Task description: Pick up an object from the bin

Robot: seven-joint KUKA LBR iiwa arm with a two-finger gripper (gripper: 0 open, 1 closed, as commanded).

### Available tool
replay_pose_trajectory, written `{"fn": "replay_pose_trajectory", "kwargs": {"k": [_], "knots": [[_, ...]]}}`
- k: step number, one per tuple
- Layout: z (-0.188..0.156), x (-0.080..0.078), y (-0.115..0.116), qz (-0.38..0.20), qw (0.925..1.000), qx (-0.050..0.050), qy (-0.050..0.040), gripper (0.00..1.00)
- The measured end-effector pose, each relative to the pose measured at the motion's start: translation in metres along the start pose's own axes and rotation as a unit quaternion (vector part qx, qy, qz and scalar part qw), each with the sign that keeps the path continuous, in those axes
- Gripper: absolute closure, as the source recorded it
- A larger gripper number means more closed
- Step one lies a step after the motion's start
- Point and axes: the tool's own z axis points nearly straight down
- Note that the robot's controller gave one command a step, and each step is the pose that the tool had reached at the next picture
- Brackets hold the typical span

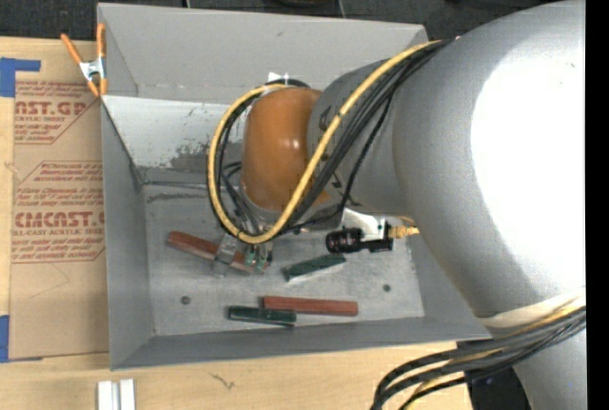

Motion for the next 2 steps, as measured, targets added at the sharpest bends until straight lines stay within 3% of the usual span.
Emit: {"fn": "replay_pose_trajectory", "kwargs": {"k": [2], "knots": [[-0.029,0.001,-0.001,0.0,1.0,0.002,0.0018,1.0]]}}
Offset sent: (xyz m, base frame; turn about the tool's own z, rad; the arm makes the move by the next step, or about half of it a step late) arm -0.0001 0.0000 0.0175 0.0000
